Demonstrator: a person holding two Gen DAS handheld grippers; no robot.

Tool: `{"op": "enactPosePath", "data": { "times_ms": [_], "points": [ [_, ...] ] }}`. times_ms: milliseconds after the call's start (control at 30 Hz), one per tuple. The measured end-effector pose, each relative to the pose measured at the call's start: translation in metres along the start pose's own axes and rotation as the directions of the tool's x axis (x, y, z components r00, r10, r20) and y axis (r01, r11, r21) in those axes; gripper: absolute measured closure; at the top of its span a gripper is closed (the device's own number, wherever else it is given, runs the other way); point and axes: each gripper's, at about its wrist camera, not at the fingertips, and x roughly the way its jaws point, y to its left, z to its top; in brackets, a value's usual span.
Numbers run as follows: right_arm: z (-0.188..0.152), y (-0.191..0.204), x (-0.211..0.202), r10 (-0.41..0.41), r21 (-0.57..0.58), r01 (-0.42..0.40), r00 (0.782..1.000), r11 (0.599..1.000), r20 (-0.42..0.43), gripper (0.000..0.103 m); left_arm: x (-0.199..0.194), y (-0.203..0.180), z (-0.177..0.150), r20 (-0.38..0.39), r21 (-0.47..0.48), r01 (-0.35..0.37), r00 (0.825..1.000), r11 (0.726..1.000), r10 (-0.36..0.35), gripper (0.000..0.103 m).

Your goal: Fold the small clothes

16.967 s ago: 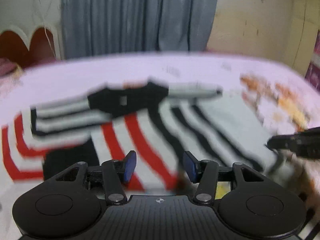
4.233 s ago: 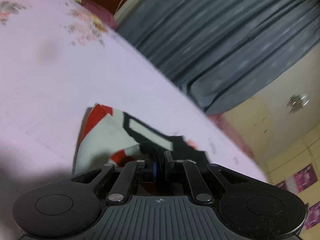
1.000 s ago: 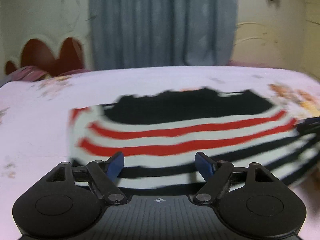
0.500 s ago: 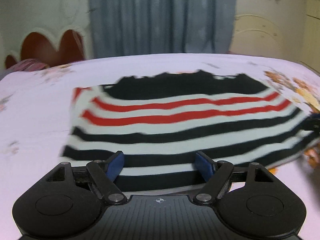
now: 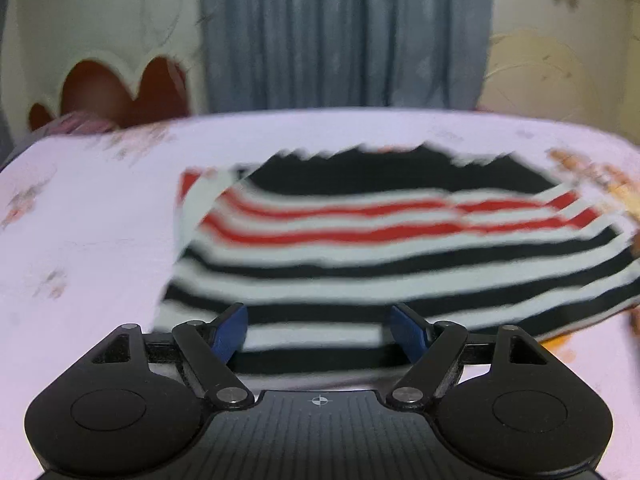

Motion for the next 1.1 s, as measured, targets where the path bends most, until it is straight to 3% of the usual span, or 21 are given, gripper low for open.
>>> {"op": "enactPosePath", "data": {
  "times_ms": [67,133,200,233,267,300,400,500,600,633,833,933,1000,1100],
  "points": [
    [0.008,0.014,-0.004,0.078,0.007,-0.079,0.996,0.997,0.044,0.072,0.003,-0.019,0.005,0.003,0.003,0.042,0.999,0.999,-0.042,0.026],
    [0.009,0.035,0.002,0.132,-0.038,-0.131,0.991,0.991,0.035,0.072,0.013,-0.036,0.004,-0.025,0.01,0.074,0.997,0.997,-0.074,0.026],
    [0.001,0.055,0.016,0.154,-0.123,-0.154,0.988,0.98,-0.013,0.072,0.022,-0.041,-0.001,-0.064,0.029,0.051,0.997,0.998,-0.049,0.026],
    [-0.005,0.062,0.028,0.122,-0.158,-0.132,0.99,0.979,-0.073,0.069,0.021,-0.037,-0.004,-0.066,0.02,0.051,0.997,0.999,-0.049,0.026],
    [-0.009,0.06,0.026,0.116,-0.156,-0.122,0.992,0.98,-0.046,0.06,0.018,-0.029,-0.006,-0.061,0.007,0.044,0.997,0.999,-0.043,0.026],
    [-0.009,0.057,0.025,0.088,-0.15,-0.095,0.995,0.984,-0.048,0.059,0.014,-0.023,-0.006,-0.062,0.007,0.018,0.998,1.0,-0.017,0.026],
    [-0.002,0.056,0.013,0.072,-0.142,-0.077,0.997,0.987,-0.037,0.064,0.002,0.003,-0.004,-0.048,-0.049,-0.028,0.999,0.998,0.025,0.026],
    [0.01,0.069,0.004,0.151,-0.115,-0.149,0.988,0.982,0.016,0.067,0.009,0.018,-0.005,-0.068,-0.064,-0.077,0.995,0.995,0.073,0.026],
    [0.01,0.085,0.016,0.189,-0.136,-0.19,0.982,0.972,-0.017,0.07,0.012,0.024,-0.01,-0.082,-0.06,-0.086,0.993,0.994,0.081,0.026],
    [0.007,0.088,0.026,0.174,-0.149,-0.182,0.982,0.972,-0.068,0.071,0.011,0.024,-0.011,-0.082,-0.061,-0.085,0.993,0.995,0.08,0.026],
    [0.008,0.075,0.013,0.154,-0.129,-0.155,0.988,0.979,-0.016,0.075,0.003,0.036,-0.016,-0.071,-0.079,-0.093,0.994,0.993,0.087,0.026],
    [0.001,0.054,0.029,0.077,-0.08,-0.083,0.994,0.993,-0.078,0.072,0.006,0.042,-0.02,-0.082,-0.088,-0.079,0.994,0.993,0.072,0.026],
    [-0.002,0.041,0.028,0.088,-0.04,-0.091,0.993,0.995,-0.075,0.072,0.004,0.043,-0.019,-0.084,-0.098,-0.076,0.994,0.992,0.068,0.026],
    [-0.009,0.037,0.025,0.047,-0.071,-0.052,0.996,0.996,-0.071,0.071,0.001,0.05,-0.021,-0.08,-0.166,-0.059,0.996,0.984,0.046,0.026]
  ]
}}
